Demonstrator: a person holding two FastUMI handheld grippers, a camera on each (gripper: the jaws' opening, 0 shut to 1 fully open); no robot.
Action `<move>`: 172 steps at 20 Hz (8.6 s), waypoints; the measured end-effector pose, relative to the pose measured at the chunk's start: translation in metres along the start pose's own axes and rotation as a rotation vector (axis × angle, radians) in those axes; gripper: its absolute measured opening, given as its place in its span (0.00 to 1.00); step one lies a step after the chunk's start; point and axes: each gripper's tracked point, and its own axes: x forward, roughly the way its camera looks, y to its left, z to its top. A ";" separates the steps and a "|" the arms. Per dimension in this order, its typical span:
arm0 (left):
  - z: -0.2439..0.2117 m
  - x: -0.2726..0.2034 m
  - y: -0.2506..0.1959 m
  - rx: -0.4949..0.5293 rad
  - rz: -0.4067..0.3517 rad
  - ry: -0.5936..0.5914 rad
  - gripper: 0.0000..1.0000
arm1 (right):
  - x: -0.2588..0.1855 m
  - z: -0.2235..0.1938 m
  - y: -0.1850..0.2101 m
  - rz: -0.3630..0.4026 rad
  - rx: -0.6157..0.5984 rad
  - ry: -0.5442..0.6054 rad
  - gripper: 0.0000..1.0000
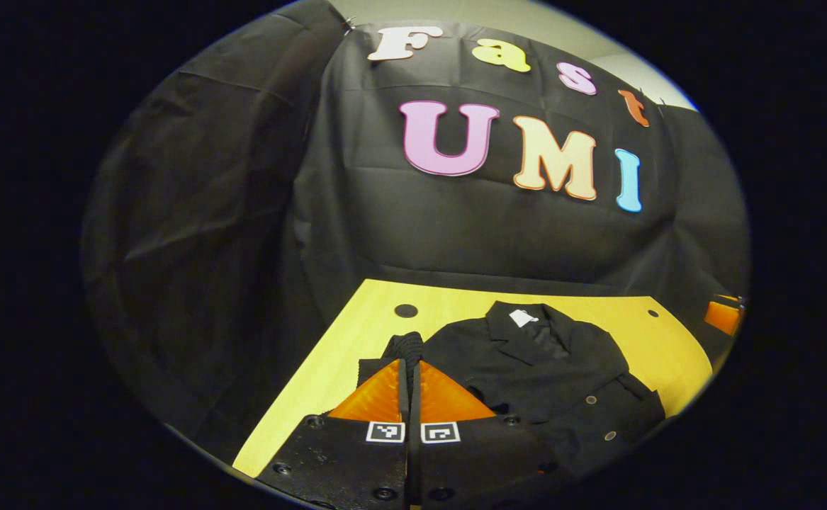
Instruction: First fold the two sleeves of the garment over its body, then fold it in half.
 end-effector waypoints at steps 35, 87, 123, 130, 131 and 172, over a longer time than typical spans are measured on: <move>0.062 0.031 -0.287 0.166 -0.262 -0.114 0.94 | -0.073 -0.064 -0.165 -0.115 0.139 0.033 0.98; -0.254 -0.141 -0.061 0.024 -0.046 0.481 0.00 | -0.100 -0.287 -0.049 0.102 0.054 0.592 0.03; -0.033 -0.040 -0.077 -0.059 -0.114 0.159 0.00 | 0.007 -0.043 -0.006 0.234 0.151 0.164 0.02; -0.003 0.006 -0.080 -0.060 -0.155 0.128 0.00 | 0.053 -0.007 0.000 0.222 0.162 0.122 0.02; 0.000 0.013 -0.080 -0.060 -0.159 0.125 0.00 | 0.061 -0.002 0.000 0.220 0.164 0.119 0.02; 0.124 -0.080 -0.091 0.119 0.057 -0.386 0.93 | -0.057 0.059 -0.043 -0.075 0.001 -0.265 0.96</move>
